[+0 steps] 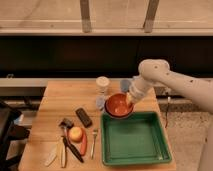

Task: Stack bowls into tray

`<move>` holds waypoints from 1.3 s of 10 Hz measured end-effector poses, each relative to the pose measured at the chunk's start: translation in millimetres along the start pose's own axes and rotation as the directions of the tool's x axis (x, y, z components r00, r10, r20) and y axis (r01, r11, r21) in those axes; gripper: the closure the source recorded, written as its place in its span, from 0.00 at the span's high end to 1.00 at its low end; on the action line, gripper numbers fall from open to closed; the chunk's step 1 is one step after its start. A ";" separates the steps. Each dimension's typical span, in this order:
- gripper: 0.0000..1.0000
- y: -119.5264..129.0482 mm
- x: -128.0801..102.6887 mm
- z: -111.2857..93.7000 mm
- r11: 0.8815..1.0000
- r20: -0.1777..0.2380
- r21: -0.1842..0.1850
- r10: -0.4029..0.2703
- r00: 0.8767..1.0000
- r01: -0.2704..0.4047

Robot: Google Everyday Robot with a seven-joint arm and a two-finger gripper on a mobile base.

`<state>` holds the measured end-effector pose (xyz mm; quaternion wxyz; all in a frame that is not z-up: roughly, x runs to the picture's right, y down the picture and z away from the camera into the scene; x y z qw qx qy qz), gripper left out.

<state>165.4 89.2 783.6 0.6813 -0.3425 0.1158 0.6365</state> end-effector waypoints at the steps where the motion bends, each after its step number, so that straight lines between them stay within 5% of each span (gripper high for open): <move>1: 0.00 -10.7 7.2 7.5 0.999 -0.016 0.002 0.034 0.999 -0.034; 5: 0.00 -25.9 33.1 26.5 0.994 -0.064 -0.001 0.110 0.992 -0.110; 10: 0.00 -21.0 57.1 -7.7 0.989 0.011 0.017 0.144 0.990 -0.144; 13: 0.00 -15.7 75.8 -13.3 0.987 0.011 0.017 0.158 0.987 -0.158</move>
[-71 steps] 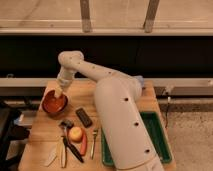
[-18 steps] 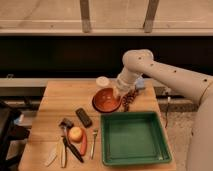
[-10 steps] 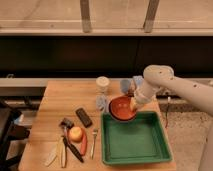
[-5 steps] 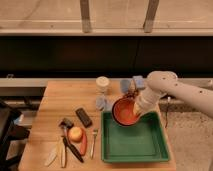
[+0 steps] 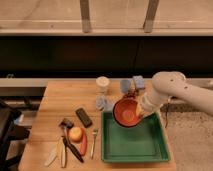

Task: Stack bowls into tray

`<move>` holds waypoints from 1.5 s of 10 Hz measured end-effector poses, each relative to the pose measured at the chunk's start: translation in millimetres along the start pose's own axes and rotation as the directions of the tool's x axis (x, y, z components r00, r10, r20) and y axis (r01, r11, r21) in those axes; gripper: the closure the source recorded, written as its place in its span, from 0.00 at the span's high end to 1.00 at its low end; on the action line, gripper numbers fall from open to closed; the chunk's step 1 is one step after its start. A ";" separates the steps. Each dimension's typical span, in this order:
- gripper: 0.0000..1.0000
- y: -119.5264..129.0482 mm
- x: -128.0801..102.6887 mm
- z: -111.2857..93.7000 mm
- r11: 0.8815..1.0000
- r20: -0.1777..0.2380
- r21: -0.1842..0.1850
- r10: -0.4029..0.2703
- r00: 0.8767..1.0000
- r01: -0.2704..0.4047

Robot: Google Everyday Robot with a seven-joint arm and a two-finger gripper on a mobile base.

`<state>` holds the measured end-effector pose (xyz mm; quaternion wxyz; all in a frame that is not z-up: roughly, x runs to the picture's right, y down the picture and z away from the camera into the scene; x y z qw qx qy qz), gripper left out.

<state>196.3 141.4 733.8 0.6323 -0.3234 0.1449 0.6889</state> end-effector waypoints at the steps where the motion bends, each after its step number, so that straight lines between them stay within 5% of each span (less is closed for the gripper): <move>1: 0.00 -1.3 5.5 1.6 1.000 -0.014 -0.003 0.007 1.000 -0.007; 5: 0.00 -4.4 23.9 32.3 1.000 -0.154 -0.010 0.004 0.988 -0.006; 9: 0.35 -1.3 30.8 69.6 1.000 -0.261 -0.028 -0.009 0.965 0.002; 13: 0.74 5.6 23.9 81.0 0.999 -0.274 -0.048 -0.025 0.961 0.012; 15: 0.80 5.7 17.4 69.5 0.999 -0.250 -0.034 -0.030 0.968 0.022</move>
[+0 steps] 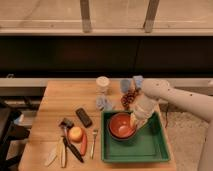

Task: Stack bowls into tray

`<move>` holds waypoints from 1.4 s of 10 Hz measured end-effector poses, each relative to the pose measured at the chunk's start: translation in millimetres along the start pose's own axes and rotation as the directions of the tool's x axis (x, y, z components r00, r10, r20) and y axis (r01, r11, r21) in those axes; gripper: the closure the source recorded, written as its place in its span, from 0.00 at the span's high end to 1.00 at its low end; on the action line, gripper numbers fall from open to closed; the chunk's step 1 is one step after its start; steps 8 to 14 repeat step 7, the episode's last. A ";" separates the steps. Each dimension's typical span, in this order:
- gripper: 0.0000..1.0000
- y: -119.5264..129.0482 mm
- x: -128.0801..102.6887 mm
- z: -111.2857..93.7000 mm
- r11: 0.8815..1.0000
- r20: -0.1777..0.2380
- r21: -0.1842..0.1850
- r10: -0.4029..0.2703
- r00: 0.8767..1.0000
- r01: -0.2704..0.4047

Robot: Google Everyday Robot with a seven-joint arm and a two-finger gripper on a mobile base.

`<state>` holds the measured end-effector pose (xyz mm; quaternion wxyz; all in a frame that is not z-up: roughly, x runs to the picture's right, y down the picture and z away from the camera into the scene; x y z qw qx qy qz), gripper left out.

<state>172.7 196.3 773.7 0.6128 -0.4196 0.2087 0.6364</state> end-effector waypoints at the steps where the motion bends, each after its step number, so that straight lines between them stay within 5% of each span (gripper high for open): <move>1: 0.80 -0.2 -1.5 -6.6 1.000 0.011 0.012 -0.004 1.000 0.004; 4: 0.80 4.8 -16.9 -39.9 0.996 0.064 0.082 -0.024 0.998 0.019; 7: 0.80 3.8 -38.7 -102.4 0.987 0.209 0.161 -0.034 0.977 0.000; 14: 0.80 3.8 -38.7 -102.4 0.987 0.209 0.161 -0.034 0.977 0.000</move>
